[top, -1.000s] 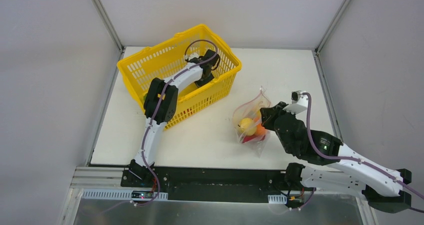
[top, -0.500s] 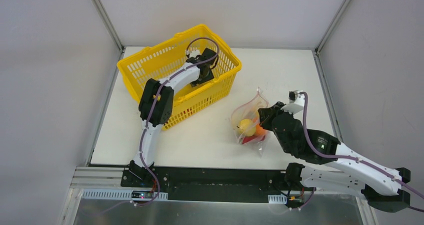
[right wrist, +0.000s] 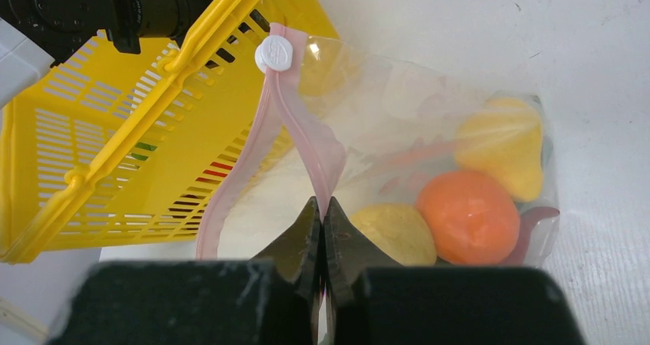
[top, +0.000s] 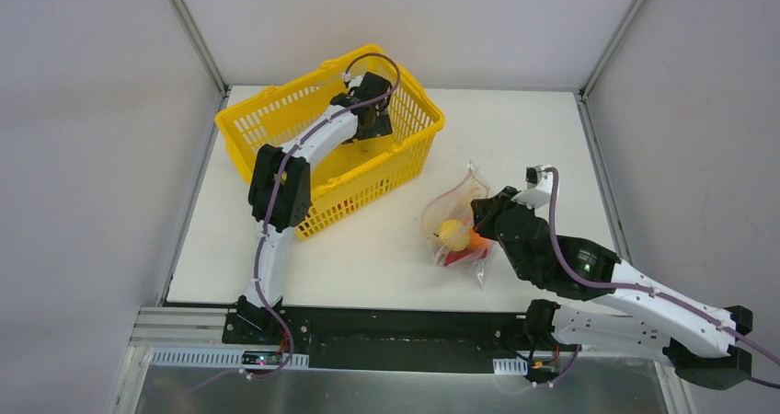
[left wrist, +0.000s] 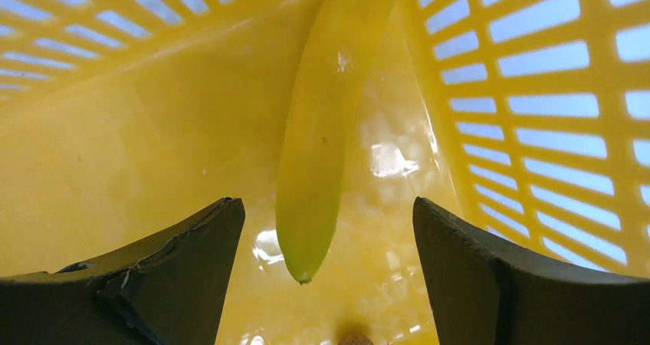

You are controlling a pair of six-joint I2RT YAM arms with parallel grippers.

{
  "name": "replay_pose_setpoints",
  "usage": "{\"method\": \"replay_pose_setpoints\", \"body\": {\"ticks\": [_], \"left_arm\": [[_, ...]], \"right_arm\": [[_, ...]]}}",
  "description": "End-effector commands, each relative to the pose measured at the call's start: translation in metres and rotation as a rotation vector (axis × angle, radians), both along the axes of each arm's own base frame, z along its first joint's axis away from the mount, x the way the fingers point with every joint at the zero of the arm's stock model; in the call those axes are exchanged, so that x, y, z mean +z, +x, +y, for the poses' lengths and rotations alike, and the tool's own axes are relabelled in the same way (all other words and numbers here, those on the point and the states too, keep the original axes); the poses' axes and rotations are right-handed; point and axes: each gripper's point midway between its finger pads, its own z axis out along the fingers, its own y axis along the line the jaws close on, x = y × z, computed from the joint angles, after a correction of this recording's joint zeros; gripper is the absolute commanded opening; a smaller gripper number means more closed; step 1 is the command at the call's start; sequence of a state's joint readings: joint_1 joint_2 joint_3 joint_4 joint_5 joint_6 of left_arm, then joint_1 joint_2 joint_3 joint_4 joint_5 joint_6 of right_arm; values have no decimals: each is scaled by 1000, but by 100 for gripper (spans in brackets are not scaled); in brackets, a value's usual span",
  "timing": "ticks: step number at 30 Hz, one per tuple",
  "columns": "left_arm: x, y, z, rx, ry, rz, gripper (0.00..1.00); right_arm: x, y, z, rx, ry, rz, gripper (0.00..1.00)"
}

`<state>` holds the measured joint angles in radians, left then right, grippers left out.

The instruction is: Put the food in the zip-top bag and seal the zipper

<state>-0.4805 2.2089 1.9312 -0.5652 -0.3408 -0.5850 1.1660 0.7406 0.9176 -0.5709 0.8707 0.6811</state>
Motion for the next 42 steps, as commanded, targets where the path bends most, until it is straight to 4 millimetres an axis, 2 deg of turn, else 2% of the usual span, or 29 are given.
{"method": "replay_pose_setpoints", "body": {"ticks": [1,7,11,17,20,28,31,34,35,37,40,42], "left_arm": [[-4,10,3,-42,-35,32,82],[-17,7,-4,-75,-86,71,71],[-22,3,-7,-94,-102,74,67],[-33,-5,-5,-90,-101,113,50],[-36,-10,-3,-81,-95,130,39],[-26,-17,1,-89,-97,112,11],[-16,-22,-2,-115,-121,97,2],[3,-32,0,-134,-128,68,0],[19,-34,1,-144,-136,37,0],[32,-41,3,-169,-139,16,0],[65,-56,9,-190,-157,-49,0],[80,-67,13,-201,-161,-82,0]], "right_arm": [[8,4,4,-11,43,-16,2],[8,5,6,-7,45,-16,3],[7,6,9,2,42,-10,3],[7,5,11,10,49,-4,2],[9,5,11,11,50,-5,3],[9,5,15,28,46,3,3],[8,5,16,29,45,5,3],[8,6,16,28,43,7,3],[8,6,16,28,41,7,2],[7,6,17,29,37,11,3],[6,7,19,32,38,13,2],[5,7,20,33,40,14,2]]}}
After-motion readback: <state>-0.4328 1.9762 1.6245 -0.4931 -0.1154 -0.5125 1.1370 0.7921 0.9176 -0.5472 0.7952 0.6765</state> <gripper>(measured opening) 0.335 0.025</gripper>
